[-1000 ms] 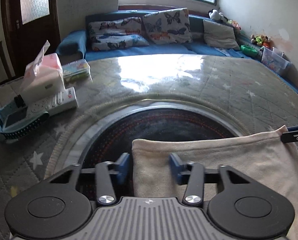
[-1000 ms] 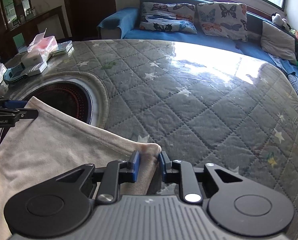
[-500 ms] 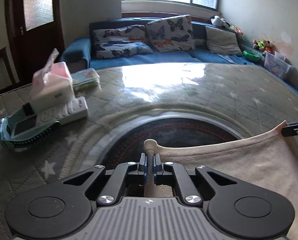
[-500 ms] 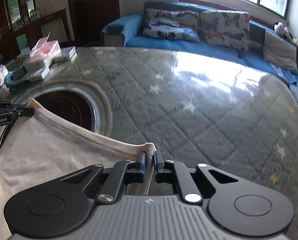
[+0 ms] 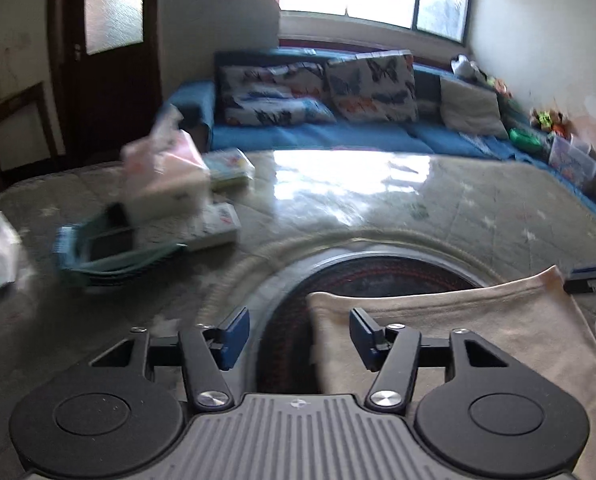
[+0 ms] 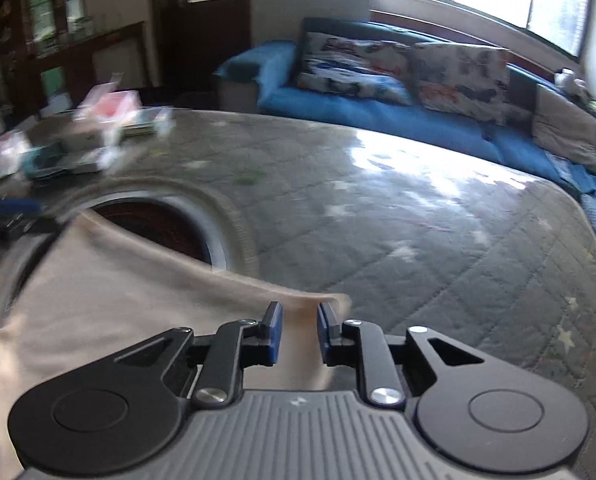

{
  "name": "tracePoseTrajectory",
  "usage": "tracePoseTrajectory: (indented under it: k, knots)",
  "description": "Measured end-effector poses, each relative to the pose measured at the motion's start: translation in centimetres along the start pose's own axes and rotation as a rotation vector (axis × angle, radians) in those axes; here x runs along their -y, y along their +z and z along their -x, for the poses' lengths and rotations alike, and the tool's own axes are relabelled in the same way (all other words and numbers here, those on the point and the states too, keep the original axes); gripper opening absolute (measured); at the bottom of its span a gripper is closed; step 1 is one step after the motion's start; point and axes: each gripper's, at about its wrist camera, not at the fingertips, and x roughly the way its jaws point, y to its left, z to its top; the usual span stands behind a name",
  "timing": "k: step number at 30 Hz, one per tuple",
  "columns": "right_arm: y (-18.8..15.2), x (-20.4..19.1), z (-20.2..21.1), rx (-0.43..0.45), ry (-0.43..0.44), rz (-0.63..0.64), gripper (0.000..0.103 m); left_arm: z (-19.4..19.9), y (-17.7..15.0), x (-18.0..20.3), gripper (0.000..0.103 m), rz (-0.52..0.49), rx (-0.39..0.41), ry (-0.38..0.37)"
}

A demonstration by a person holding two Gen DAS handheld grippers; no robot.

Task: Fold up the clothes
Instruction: 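Lift the shirt edge with the right gripper and fold it over the shirt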

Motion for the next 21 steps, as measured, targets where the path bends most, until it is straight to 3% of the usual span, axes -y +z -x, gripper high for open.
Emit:
tracePoseTrajectory:
  k: [2,6,9,21]
  knots:
    - [-0.9,-2.2,0.8,-0.004,0.051,0.046,0.026,1.5,-0.6,-1.0,0.079,0.022,0.010,0.021]
    - [-2.7,-7.0,1.7,-0.024,0.152,0.141,0.027,4.8,-2.5,-3.2,0.095,0.065,0.044,0.071]
    - [-3.7,-10.6,1.8,-0.029,0.203,0.218,0.034,7.0,-4.0,-4.4,0.099,0.088,0.067,0.104]
    - [-5.4,-19.2,1.8,-0.020,0.279,0.386,0.036,12.2,-9.9,-6.6,0.103,0.076,0.109,0.204]
